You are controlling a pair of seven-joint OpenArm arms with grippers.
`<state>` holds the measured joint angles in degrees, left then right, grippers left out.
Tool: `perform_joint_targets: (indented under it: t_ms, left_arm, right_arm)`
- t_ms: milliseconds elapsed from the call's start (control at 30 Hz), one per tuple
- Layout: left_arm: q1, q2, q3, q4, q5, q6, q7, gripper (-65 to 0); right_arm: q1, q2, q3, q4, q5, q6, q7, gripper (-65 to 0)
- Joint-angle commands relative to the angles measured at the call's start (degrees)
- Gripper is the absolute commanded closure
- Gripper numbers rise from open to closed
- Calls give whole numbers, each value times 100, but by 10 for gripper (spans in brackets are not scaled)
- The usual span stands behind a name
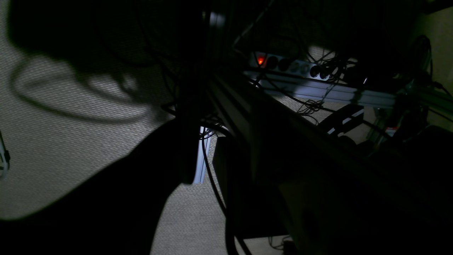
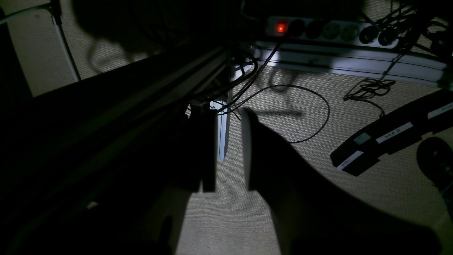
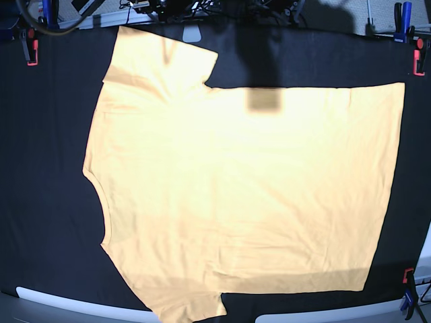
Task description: Layout the t-shirt on the table in an organized manner, then fold the t-shirt properly
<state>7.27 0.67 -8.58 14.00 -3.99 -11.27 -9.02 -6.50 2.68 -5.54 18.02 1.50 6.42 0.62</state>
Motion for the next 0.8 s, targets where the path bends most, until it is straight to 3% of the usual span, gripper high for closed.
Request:
perform_joint_targets:
  t_ms: [0,333,500,767]
  left_arm:
    - [20,26,15,24,11,-68,-52,-216]
    - [85,26,15,39,11,-68,-140,-216]
    - [481,28,15,702,-11,-66,385,-216]
    - [1355,9,15,2118,-11,-66,752,-216]
  right_arm:
    - [11,2,-11,33,15,63,44,-122]
    - [-22,4,-11,33,15,68,39,-122]
    - [-81,55,-11,57,17,79,-238,-121]
    - [-837,365,-11,1078,225,546,-538,-121]
